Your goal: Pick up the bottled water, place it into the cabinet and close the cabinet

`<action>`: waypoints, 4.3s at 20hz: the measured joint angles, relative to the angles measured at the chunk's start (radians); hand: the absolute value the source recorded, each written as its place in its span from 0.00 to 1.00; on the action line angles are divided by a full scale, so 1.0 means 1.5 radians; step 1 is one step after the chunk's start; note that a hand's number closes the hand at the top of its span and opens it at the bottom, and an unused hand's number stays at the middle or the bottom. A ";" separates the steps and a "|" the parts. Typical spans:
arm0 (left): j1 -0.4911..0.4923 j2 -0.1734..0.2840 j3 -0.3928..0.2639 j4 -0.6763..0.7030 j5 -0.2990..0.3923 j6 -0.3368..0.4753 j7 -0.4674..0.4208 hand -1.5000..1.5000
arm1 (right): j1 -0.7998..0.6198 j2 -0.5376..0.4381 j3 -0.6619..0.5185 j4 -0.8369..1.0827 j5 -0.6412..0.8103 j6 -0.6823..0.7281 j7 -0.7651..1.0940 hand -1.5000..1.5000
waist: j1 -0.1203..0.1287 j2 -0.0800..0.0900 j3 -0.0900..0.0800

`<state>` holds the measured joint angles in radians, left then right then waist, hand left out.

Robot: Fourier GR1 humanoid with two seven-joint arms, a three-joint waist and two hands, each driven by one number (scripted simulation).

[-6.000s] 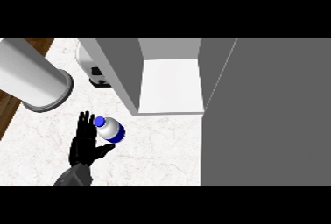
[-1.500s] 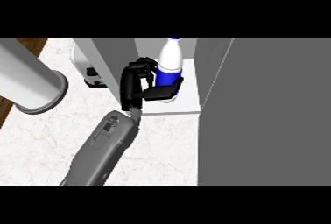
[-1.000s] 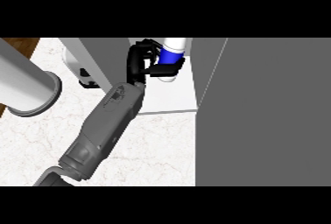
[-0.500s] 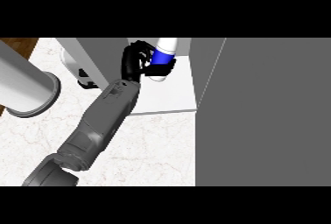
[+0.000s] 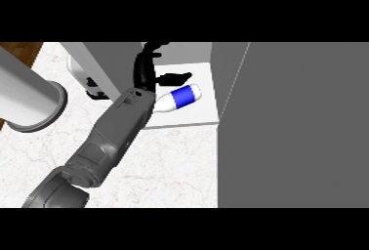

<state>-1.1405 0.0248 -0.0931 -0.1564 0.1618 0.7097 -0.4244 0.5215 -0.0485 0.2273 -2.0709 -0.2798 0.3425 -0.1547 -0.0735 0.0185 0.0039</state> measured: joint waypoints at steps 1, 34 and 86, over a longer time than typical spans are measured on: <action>-0.003 -0.001 0.001 0.005 -0.001 0.001 0.002 0.00 | 0.005 -0.004 -0.003 -0.006 -0.005 0.002 0.002 0.00 | 0.001 0.000 0.000; 0.085 -0.019 -0.015 -0.174 0.102 -0.269 -0.178 0.00 | 0.029 0.000 -0.002 -0.026 0.013 -0.026 -0.003 0.00 | 0.041 -0.009 0.001; 1.221 0.305 -0.146 -1.444 0.246 -0.359 -0.063 0.00 | -0.010 -0.088 0.234 -0.169 0.290 0.052 0.188 1.00 | 0.079 -0.009 -0.002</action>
<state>0.6907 0.4829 -0.3119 -2.3223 0.5312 0.1709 -0.5183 0.5072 -0.1801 0.5776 -2.3238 0.1549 0.4204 0.1266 0.0445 0.0044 0.0011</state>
